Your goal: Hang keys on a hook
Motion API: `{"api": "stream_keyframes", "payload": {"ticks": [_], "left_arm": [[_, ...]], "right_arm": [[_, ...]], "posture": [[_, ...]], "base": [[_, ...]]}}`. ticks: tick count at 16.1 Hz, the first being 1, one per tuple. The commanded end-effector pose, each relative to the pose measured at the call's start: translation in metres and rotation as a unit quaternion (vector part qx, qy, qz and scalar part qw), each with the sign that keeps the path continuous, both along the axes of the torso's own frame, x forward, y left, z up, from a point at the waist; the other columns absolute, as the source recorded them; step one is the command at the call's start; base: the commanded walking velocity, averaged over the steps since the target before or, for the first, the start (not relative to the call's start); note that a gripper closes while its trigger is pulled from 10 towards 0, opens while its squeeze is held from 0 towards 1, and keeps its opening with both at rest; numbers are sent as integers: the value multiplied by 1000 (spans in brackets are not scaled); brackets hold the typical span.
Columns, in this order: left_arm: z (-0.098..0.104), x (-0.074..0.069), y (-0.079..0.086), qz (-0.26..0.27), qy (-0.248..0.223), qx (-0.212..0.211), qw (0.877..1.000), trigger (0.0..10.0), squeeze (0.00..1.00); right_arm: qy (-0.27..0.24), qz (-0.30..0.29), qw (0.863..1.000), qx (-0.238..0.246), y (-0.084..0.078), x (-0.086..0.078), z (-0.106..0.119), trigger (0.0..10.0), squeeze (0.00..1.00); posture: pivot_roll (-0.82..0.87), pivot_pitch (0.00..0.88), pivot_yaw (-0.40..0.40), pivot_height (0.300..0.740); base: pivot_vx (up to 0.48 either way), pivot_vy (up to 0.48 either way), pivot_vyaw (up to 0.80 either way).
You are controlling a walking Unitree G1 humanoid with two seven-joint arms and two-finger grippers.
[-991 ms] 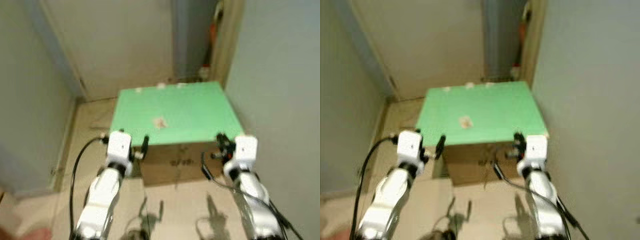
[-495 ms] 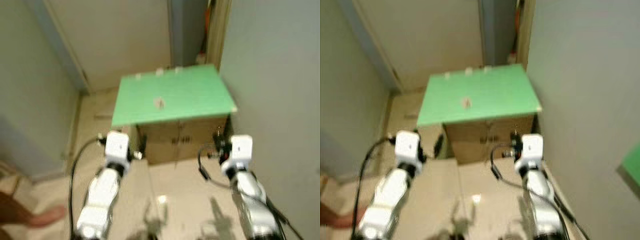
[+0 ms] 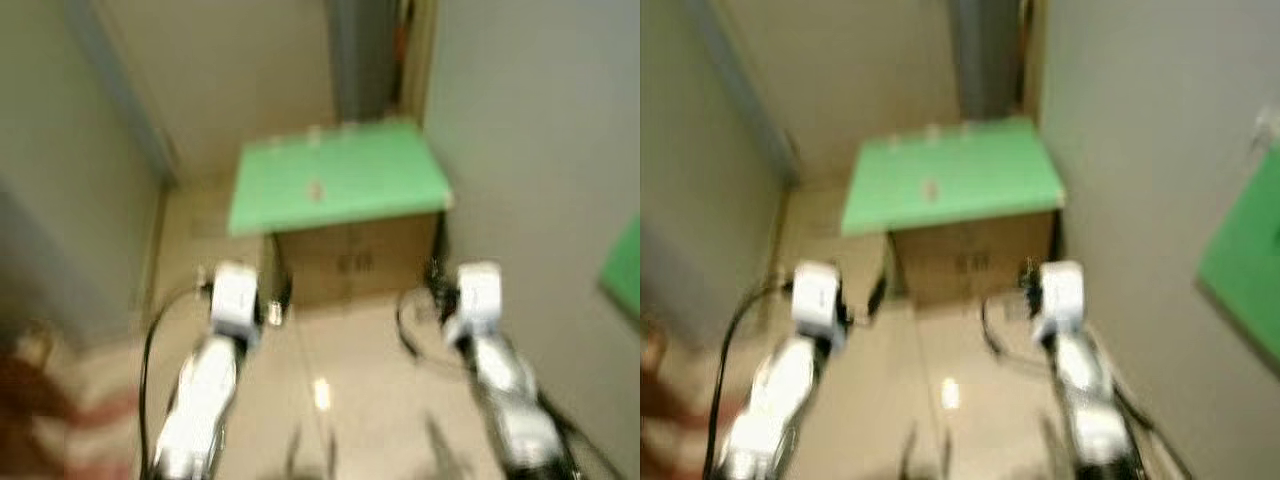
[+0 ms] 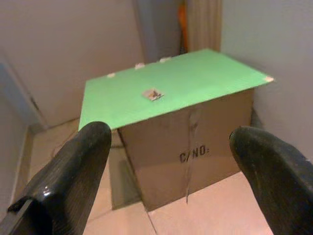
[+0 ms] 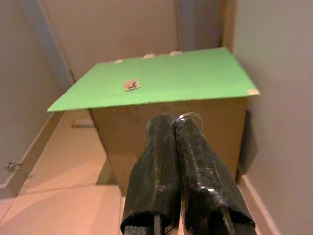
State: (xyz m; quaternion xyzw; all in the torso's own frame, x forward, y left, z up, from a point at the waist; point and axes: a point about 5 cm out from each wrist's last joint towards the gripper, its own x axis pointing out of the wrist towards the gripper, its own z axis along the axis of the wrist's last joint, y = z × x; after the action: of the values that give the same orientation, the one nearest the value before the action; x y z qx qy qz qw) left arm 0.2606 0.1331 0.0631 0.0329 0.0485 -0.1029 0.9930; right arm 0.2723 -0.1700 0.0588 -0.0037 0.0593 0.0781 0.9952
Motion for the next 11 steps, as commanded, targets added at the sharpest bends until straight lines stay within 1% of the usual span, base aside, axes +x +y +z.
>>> {"api": "stream_keyframes", "payload": {"ticks": [1,5,7,9,10,11], "left_arm": [[3,5,3,-3,-5,11,1000,10000,0],[3,8,3,-3,-4,12,1000,10000,0],[4,9,3,-9,-2,11,1000,10000,0],[3,9,4,-10,2,9,1000,10000,0],[4,9,4,-15,2,8,1000,10000,0],[4,9,3,-19,-1,10,1000,10000,0]], "right_arm": [[-15,-9,1000,4,-1,5,9,0,0],[-12,-16,1000,-6,-5,5,8,0,0],[-11,-9,1000,-10,0,4,7,0,0],[-4,-9,1000,0,1,4,5,0,0],[-3,-7,1000,-3,2,3,4,0,0],[-3,-7,1000,-3,2,3,4,0,0]], "posture": [[-226,0,124,740],[-229,0,131,740],[-228,0,135,740],[-227,0,136,740],[-227,0,135,740],[-227,0,136,740]], "base": [[0,0,0],[0,0,0],[0,0,0],[0,0,-634],[0,0,-744],[0,244,-744]]}}
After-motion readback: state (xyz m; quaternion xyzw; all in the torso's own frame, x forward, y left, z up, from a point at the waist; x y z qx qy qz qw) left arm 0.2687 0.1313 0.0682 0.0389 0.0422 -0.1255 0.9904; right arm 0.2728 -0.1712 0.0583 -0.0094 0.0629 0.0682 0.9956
